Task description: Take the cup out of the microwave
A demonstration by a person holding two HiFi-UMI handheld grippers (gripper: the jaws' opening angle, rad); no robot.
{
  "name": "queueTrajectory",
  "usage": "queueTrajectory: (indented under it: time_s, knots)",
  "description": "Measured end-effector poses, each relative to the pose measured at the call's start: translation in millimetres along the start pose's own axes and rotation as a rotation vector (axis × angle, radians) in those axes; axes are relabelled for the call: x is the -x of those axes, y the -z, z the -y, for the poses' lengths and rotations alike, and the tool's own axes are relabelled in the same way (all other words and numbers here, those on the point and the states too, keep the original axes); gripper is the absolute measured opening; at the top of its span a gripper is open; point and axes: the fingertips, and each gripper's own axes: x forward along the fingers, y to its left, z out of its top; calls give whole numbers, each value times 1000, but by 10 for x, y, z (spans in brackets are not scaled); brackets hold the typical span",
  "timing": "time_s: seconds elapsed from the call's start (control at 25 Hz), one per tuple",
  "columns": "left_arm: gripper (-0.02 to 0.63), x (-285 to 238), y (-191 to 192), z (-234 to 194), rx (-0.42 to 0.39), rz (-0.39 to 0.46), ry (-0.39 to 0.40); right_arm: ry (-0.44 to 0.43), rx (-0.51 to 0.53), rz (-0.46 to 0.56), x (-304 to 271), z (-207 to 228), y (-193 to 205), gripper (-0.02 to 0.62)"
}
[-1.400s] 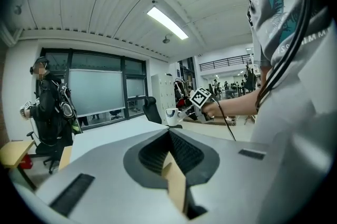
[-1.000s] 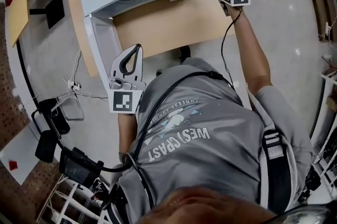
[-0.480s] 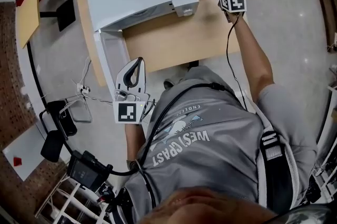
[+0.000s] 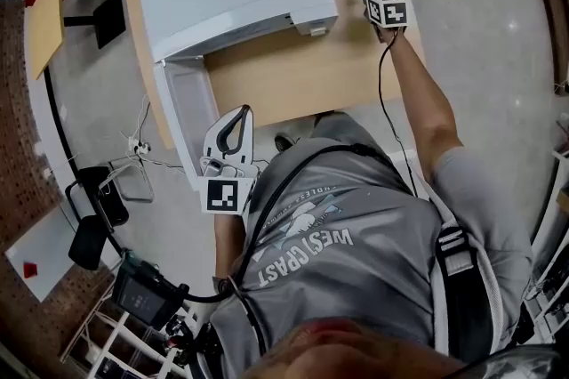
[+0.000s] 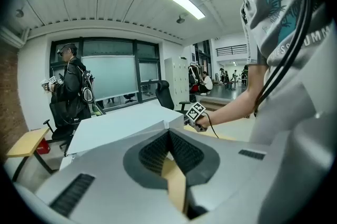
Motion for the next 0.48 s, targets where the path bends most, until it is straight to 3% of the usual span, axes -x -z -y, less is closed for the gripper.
queueTrajectory:
  time_s: [0.28,0.48]
  knots:
    - [43,-24,82,34,-11,-64,-8,-39,11,30,-190,-21,-27,71]
    - [43,-126,333,-19,-70,-180,-14,-81,13,26,-578,-155,50,71]
